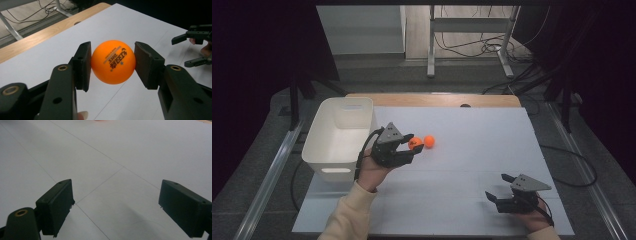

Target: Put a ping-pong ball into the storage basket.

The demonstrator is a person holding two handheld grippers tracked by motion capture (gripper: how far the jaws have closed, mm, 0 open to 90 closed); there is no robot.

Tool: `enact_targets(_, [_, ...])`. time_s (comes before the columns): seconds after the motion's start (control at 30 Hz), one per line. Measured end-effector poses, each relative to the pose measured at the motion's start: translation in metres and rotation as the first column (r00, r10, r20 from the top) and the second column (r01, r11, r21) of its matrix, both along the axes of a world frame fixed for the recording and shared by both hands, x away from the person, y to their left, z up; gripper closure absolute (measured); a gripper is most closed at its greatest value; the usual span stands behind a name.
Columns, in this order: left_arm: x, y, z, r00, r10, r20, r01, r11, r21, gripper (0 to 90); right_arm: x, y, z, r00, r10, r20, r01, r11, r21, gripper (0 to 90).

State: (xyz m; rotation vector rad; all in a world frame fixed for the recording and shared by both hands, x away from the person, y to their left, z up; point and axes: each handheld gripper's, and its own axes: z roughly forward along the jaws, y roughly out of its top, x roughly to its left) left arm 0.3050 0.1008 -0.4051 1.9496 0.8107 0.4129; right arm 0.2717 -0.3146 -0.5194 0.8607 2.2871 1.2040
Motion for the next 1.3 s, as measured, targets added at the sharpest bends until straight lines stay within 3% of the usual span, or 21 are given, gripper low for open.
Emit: enact_targets(1.3, [0.000,0.010,0.002,0.9992,0.038,0.012,-0.038,0.9993,-0.007,49.9,0.001,0.001,-0.002,1.0000,0.002,-0.008,-0.002,1.000,-0.017,13.5])
